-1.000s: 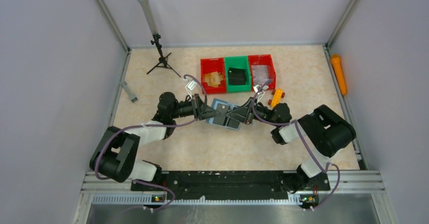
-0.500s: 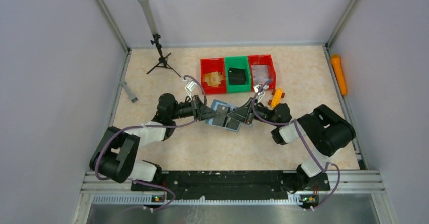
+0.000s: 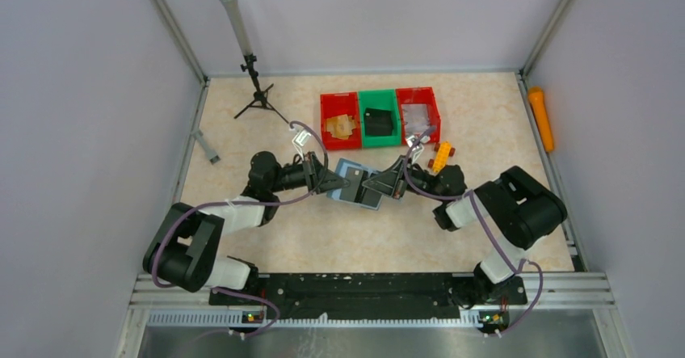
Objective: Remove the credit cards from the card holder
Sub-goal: Remove the credit card from the card holder.
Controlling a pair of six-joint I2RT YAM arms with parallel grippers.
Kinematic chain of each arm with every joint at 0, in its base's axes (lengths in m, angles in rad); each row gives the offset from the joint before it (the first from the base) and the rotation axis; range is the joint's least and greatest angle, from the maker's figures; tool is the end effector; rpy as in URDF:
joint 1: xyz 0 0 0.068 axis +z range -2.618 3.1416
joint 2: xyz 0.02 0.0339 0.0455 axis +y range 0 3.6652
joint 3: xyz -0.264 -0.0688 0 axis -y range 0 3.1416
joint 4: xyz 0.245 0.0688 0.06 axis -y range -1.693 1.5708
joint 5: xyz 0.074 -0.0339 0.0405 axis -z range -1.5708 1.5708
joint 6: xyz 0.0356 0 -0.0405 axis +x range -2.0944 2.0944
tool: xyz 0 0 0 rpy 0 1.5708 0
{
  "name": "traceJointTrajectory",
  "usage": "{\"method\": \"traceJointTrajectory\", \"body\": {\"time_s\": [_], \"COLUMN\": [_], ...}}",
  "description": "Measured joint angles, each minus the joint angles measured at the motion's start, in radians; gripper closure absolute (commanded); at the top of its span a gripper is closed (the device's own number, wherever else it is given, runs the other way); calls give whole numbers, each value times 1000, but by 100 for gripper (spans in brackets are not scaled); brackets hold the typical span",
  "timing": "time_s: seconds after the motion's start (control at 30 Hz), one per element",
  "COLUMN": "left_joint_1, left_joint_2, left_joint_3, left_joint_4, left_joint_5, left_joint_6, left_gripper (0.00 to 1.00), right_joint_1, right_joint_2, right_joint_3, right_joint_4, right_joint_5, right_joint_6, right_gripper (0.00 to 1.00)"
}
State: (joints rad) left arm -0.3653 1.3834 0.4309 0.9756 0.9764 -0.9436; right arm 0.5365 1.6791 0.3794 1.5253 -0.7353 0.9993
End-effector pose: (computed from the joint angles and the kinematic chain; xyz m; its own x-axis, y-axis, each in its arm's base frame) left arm 0.2282 -0.1189 0.2102 -0.7757 -0.1888 -0.6022 0.5889 0.1266 -0.7982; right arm 0.2197 0.1584 0.1784 -0.6875 0.3169 -0.6534 -0.6707 0.0679 0.7386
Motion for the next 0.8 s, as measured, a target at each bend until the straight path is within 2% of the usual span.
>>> {"method": "traceJointTrajectory", "body": {"time_s": [0.1, 0.33, 0.53, 0.7, 0.8], "left_joint_1": [5, 21, 114, 129, 129], "left_joint_2": [0, -1, -100, -220, -291], "left_joint_3": [-1, -4, -83, -88, -81], "left_joint_4": [10, 25, 27, -137, -313], "left_joint_5": [0, -1, -36, -123, -226], "left_joint_6": [-2, -17, -22, 72, 161], "left_gripper": [83, 96, 97, 100, 100], "right_joint_1": [-6, -14, -42, -82, -122], "right_joint_2": [0, 0, 6, 13, 13], "right_joint_3": [0, 0, -20, -54, -92], "right_joint_4": [0, 0, -2, -6, -7], "right_joint_5": [0, 0, 13, 53, 89], "right_joint_6": [0, 0, 1, 10, 24], "right_gripper": [100, 100, 100, 100, 100]}}
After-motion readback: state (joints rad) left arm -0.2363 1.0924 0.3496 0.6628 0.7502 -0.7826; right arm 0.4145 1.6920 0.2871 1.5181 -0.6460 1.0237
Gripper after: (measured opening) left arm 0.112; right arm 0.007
